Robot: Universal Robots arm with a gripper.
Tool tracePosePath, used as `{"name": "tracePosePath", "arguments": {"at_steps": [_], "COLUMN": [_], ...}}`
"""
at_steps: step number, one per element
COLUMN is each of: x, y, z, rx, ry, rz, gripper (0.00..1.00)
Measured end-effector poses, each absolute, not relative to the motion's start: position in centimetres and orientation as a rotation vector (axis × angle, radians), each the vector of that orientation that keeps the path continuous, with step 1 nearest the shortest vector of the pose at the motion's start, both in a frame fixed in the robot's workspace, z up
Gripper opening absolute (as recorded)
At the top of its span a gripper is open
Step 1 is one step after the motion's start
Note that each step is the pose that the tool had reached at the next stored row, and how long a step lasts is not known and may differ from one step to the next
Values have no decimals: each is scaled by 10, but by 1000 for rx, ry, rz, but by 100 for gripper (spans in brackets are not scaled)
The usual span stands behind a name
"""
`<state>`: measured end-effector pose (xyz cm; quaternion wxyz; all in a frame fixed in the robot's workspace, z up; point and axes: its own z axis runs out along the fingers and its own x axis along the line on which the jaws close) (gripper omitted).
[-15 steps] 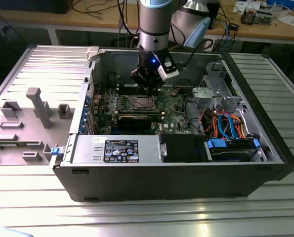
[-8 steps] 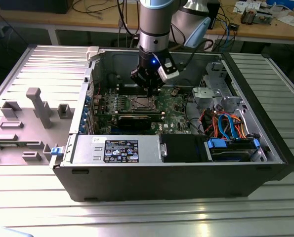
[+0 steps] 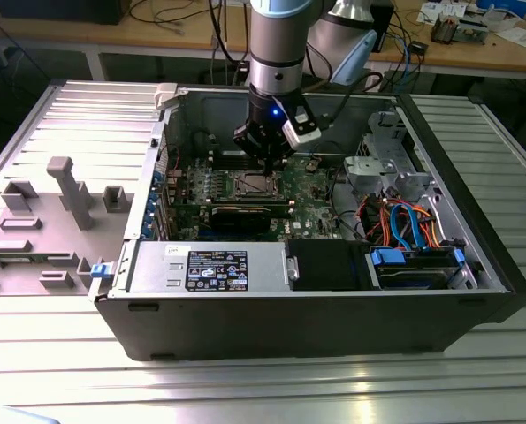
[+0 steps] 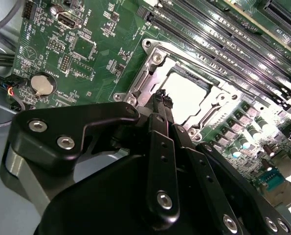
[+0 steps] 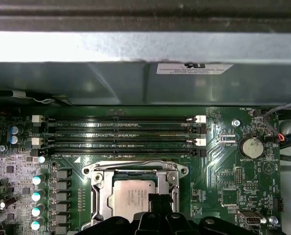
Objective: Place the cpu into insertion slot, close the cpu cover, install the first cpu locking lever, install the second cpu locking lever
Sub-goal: 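Install the second cpu locking lever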
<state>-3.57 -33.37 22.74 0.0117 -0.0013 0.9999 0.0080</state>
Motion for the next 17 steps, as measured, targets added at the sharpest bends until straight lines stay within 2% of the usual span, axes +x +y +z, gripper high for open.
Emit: {"name": "tracePosePath", "arguments": {"at_steps": [17], "x": [-36], "y": [-340], "z": [237], "rx": [-4], "ry": [3118], "rz": [22], "gripper": [11]}}
